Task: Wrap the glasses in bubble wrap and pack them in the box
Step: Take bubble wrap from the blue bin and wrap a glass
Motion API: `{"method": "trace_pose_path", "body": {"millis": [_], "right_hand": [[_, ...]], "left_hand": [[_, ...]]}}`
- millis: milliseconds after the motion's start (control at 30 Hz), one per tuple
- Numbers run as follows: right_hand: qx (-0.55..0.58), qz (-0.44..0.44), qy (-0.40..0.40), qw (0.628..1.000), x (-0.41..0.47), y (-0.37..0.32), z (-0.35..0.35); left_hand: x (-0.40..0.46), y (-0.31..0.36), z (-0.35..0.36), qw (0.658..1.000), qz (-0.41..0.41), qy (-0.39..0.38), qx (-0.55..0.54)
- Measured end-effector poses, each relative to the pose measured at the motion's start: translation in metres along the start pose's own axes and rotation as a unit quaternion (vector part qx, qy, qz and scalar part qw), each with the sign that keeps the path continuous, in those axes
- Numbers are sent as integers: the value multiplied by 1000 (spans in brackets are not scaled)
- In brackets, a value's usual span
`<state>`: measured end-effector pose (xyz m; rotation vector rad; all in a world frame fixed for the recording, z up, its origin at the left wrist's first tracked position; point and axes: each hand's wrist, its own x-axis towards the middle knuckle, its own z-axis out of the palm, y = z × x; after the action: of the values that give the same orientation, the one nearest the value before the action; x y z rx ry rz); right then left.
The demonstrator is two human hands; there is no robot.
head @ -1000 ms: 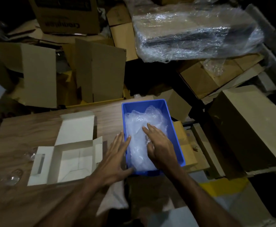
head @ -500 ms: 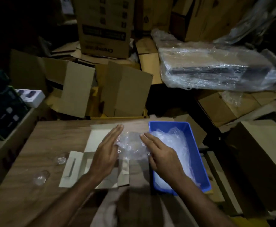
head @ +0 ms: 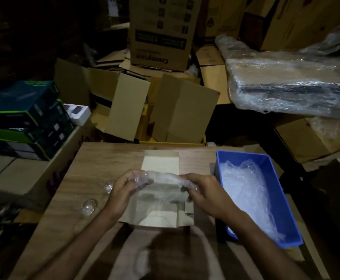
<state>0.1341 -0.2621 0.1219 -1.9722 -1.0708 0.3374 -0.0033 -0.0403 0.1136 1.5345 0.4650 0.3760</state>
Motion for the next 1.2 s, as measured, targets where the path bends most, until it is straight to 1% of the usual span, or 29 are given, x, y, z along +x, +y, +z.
{"method": "trace_pose_path", "body": {"millis": [33, 67, 100, 133, 167, 233, 267, 300, 333, 367, 400, 433, 467, 533, 567, 633, 700, 767, 833, 900, 933, 967, 1033, 1100, 1167, 1200], "right_hand": [[63, 35, 11, 997, 6, -4, -1], [138, 83, 32, 986, 13, -6, -1], [215, 142, 53, 965, 20, -5, 0], [307, 203, 52, 928, 25, -4, 1], [420, 248, 40, 872, 28, -2, 4], [640, 290, 27, 711, 25, 4, 19], [697, 297, 29, 652, 19, 10, 29], [720, 300, 27, 625, 11, 16, 39], [719, 307, 18, 624, 3, 17, 48], [701, 315, 4, 640, -4, 16, 57], [660, 330, -6, 675, -8, 16, 64], [607, 349, 2, 714, -10, 17, 70], [557, 366, 28, 745, -10, 21, 74], [500, 370, 83, 779, -7, 28, 78], [467, 364, 112, 798, -7, 31, 79], [375, 326, 159, 853, -10, 36, 77], [311, 270, 181, 893, -14, 37, 68], [302, 225, 175, 910, -16, 35, 58], [300, 197, 140, 923, -17, 35, 50], [279, 196, 95, 935, -16, 39, 45], [273, 201, 77, 938, -15, 38, 43], [264, 209, 62, 940, -15, 38, 40], [208, 217, 34, 953, -12, 34, 33], [103, 208, 11, 973, -8, 29, 29], [-2, 182, 15, 983, -1, 31, 26], [-37, 151, 15, 988, 2, 32, 25]], "left_hand": [[2, 3, -2, 999, -34, 5, -19], [4, 4, -4, 998, -58, 9, -20], [6, 4, -5, 997, -77, 10, -20], [8, 2, -6, 995, -95, 13, -22], [11, 0, -6, 992, -117, 26, -29], [16, -6, -6, 984, -162, 71, -36], [17, -9, -6, 979, -178, 90, -32], [18, -10, -5, 976, -190, 104, -26], [18, -11, -4, 973, -199, 115, -21], [18, -13, -5, 969, -209, 127, -19], [18, -16, -6, 966, -217, 142, -22], [18, -19, -7, 963, -219, 157, -25], [18, -22, -8, 961, -218, 165, -26], [20, -28, -14, 962, -211, 172, -11], [21, -33, -18, 964, -207, 169, 0], [21, -41, -31, 966, -204, 153, 43], [16, -47, -43, 971, -205, 117, 43], [7, -52, -52, 977, -195, 82, 3], [-1, -48, -55, 982, -180, 45, -24], [-4, -43, -56, 984, -171, -14, -56], [-4, -40, -57, 984, -162, -46, -53], [-3, -39, -58, 986, -149, -66, -30], [1, -36, -60, 989, -114, -69, 66], [4, -33, -63, 982, -72, -58, 162], [6, -31, -62, 975, -40, -54, 210], [7, -31, -61, 973, -30, -50, 222]]}}
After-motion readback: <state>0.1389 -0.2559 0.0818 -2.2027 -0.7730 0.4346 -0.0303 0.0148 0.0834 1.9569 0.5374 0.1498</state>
